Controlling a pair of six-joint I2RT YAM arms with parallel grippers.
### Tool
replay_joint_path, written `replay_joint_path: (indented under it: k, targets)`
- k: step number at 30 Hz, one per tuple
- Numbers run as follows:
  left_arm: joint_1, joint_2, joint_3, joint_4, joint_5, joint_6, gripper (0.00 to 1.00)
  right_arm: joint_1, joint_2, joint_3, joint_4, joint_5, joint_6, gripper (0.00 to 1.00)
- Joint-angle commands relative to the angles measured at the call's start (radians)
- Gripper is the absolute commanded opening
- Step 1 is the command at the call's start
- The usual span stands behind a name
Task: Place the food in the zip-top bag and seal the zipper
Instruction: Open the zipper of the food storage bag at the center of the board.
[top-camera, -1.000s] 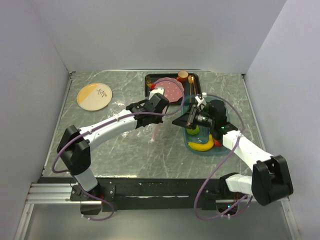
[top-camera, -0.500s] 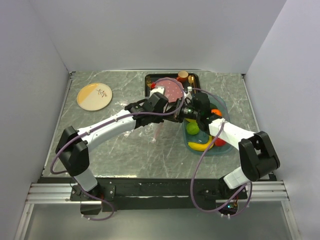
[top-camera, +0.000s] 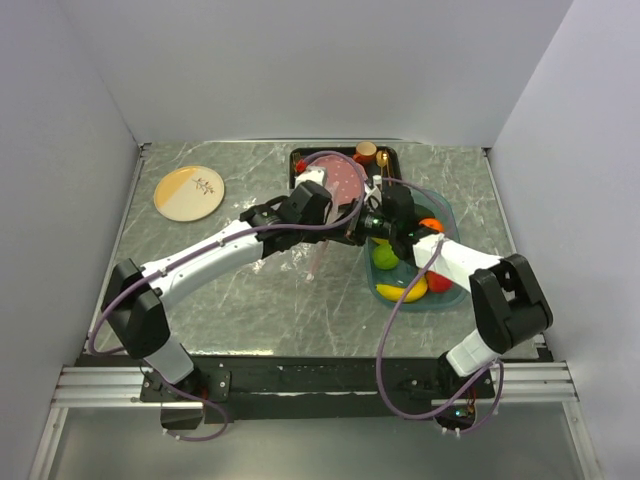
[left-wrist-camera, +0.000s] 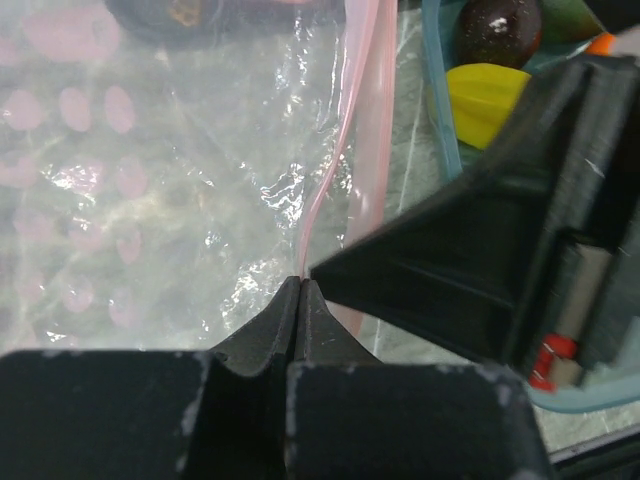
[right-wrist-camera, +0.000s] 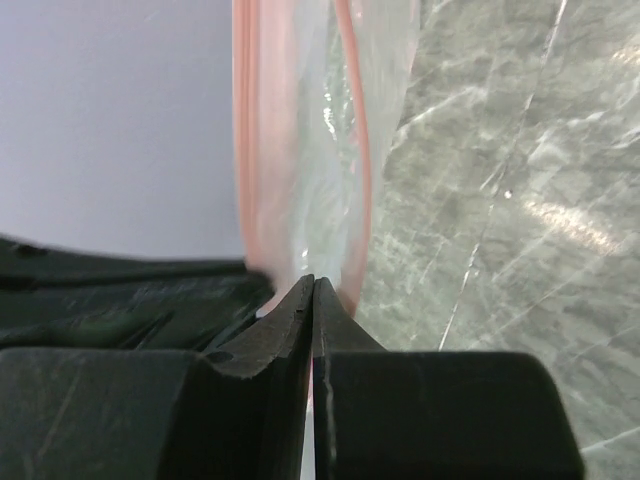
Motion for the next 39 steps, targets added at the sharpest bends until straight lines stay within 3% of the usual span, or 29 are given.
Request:
replay_joint_path:
  k: [1, 11, 20, 23, 28, 33, 36, 37, 39]
  targets:
    - [-0.005, -0.053, 0.002, 0.04, 0.052, 0.012, 0.01, 0.011, 0.049, 0.079, -0.018, 0.011, -0.04, 0.1]
    - [-0.004, -0.116, 0.027, 0.027, 0.086, 0.027, 0.01, 0.029, 0.108, 0.126, -0.173, 0.138, -0.115, 0.1]
    - [0.008, -0.145, 0.057, -0.097, -0.178, -0.001, 0.01, 0.034, 0.151, 0.136, -0.333, 0.276, -0.201, 0.1]
    - [0.036, -0.159, 0.045, -0.131, -0.209, -0.034, 0.01, 0.032, 0.164, 0.151, -0.359, 0.307, -0.231, 0.09]
    - [0.051, -0.196, -0.039, -0.021, -0.094, -0.033, 0.01, 0.037, 0.153, 0.152, -0.298, 0.241, -0.244, 0.1]
    - [0.051, -0.139, -0.073, -0.001, -0.023, -0.073, 0.01, 0.035, 0.047, 0.181, -0.31, 0.211, -0.28, 0.26]
    - [0.05, -0.113, -0.096, 0.03, -0.016, -0.084, 0.01, 0.035, -0.008, 0.226, -0.42, 0.261, -0.319, 0.37]
    - [0.05, -0.109, -0.099, 0.031, -0.019, -0.083, 0.01, 0.035, -0.019, 0.237, -0.451, 0.325, -0.331, 0.45]
    - [0.051, -0.095, -0.096, 0.034, -0.019, -0.085, 0.01, 0.034, -0.051, 0.246, -0.518, 0.361, -0.362, 0.48]
